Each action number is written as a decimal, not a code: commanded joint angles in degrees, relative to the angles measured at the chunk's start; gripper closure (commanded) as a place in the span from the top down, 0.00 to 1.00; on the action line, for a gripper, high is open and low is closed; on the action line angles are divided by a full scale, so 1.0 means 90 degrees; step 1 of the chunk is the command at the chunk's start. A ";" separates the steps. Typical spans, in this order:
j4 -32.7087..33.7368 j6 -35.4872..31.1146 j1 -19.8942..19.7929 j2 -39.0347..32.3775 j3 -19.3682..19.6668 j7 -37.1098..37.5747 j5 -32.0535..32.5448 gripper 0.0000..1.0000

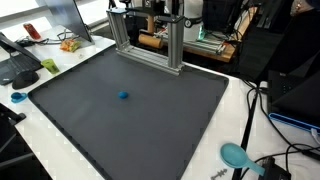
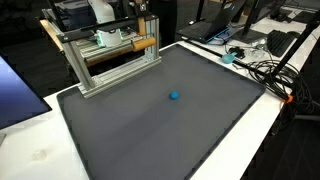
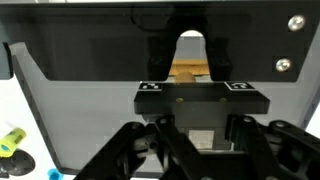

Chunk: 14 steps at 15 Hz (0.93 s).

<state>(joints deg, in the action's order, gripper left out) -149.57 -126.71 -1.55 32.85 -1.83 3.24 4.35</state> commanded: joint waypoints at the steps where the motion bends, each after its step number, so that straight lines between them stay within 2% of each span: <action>1: 0.0834 -0.0187 -0.0026 -0.0715 0.0016 0.0014 0.0040 0.22; 9: 0.2864 -0.0672 0.0030 -0.2901 0.0084 -0.0060 -0.0041 0.22; 12: 0.3353 -0.0703 0.0055 -0.3730 0.0128 -0.0247 -0.0171 0.22; 13: 0.2870 -0.0717 0.0055 -0.3171 0.0091 -0.0047 -0.0010 0.47; 14: 0.3016 -0.0719 0.0059 -0.3435 0.0103 -0.0075 -0.0019 0.47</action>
<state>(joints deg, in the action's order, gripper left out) -122.46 -133.30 -1.53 1.85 -1.42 2.59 4.19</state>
